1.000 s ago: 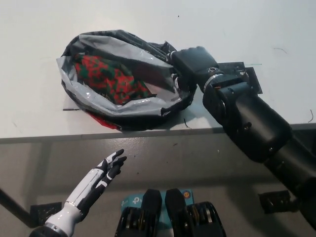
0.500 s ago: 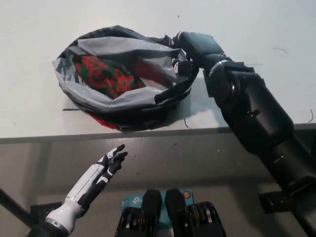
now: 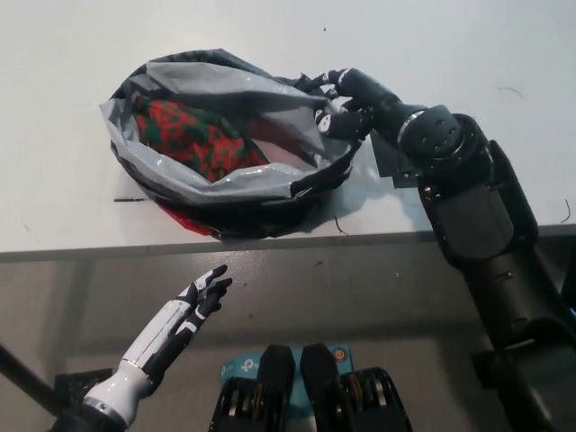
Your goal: The robot uses its right hand to pick up a bag of coffee beans and puts it in the black plastic bag, then the robot grabs the top of the bag and lifts it.
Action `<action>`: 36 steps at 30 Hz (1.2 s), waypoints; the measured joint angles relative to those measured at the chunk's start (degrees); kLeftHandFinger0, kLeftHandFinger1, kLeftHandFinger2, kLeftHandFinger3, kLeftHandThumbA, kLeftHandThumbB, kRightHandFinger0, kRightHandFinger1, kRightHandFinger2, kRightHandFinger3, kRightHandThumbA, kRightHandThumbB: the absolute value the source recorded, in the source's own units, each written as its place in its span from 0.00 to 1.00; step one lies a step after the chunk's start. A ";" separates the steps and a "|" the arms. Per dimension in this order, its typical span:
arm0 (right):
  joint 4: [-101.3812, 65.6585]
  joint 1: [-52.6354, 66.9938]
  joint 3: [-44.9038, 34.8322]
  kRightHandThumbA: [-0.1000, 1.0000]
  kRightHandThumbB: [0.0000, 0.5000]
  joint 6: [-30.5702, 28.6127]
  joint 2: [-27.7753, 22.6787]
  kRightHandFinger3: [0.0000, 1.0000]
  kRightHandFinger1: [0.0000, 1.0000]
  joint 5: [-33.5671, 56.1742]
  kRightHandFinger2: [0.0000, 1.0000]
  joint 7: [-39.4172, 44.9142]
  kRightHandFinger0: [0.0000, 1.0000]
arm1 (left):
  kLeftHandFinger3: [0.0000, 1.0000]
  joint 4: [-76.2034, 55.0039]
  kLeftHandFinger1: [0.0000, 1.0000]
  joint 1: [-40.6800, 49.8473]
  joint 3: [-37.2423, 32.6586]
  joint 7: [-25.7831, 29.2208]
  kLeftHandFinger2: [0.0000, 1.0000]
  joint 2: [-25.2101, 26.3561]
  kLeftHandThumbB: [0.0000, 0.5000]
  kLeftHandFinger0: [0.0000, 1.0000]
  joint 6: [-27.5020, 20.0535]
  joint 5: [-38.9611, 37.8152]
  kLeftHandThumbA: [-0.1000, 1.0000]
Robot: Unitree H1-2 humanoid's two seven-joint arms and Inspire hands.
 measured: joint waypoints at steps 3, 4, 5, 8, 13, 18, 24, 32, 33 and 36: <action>1.32 0.00 -2.73 0.38 0.07 0.27 1.08 0.76 0.13 4.15 0.56 -0.07 0.00 | 1.00 0.27 1.00 0.00 0.00 0.00 1.00 -0.01 0.31 1.00 0.08 0.00 0.94; 1.47 0.00 -3.11 0.35 0.06 0.30 1.25 0.76 0.12 4.66 0.55 -0.09 0.00 | 1.00 0.31 1.00 0.00 0.00 0.00 1.00 -0.01 0.30 1.00 0.09 0.00 0.94; 1.98 0.00 -4.14 0.35 0.05 0.35 1.78 0.76 0.13 6.14 0.55 -0.19 0.00 | 1.00 0.49 1.00 0.00 0.00 0.00 1.00 -0.01 0.29 1.00 0.13 0.00 0.94; 2.60 0.00 -5.83 0.38 0.01 0.48 2.56 0.77 0.14 8.74 0.56 -0.37 0.00 | 1.00 0.68 1.00 0.00 0.00 0.00 1.00 -0.01 0.28 1.00 0.18 -0.01 0.94; 3.84 0.00 -8.81 0.40 0.00 1.01 3.72 0.74 0.08 13.46 0.52 -0.99 0.00 | 1.00 0.99 1.00 0.00 0.00 0.00 1.00 -0.01 0.25 1.00 0.23 -0.01 0.93; 5.06 -0.02 -11.71 0.41 0.00 1.36 4.59 0.74 0.09 17.91 0.56 -1.84 0.00 | 1.00 1.34 1.00 0.00 0.00 0.00 1.00 -0.01 0.22 1.00 0.24 -0.03 0.92; 7.51 -0.64 -16.27 0.39 0.00 1.87 4.97 0.86 0.14 24.50 0.63 -3.58 0.00 | 1.00 1.51 1.00 0.00 0.00 0.00 1.00 -0.01 0.22 1.00 0.24 -0.03 0.91; 10.45 -2.96 -22.25 0.33 0.00 2.73 5.18 1.00 0.29 31.92 0.81 -5.72 0.00 | 1.00 1.63 1.00 0.00 0.00 0.00 1.00 -0.01 0.22 1.00 0.23 -0.04 0.90; 10.68 -3.25 -22.84 0.29 0.00 2.80 5.21 1.00 0.31 32.65 0.79 -5.96 0.00 | 1.00 1.63 1.00 0.00 0.00 0.00 1.00 -0.02 0.22 1.00 0.23 -0.04 0.90; 12.31 -4.91 -25.92 0.25 0.00 3.10 5.53 1.00 0.31 35.82 0.78 -7.01 0.00 | 1.00 1.64 1.00 0.00 0.00 0.00 1.00 -0.03 0.24 1.00 0.23 -0.04 0.89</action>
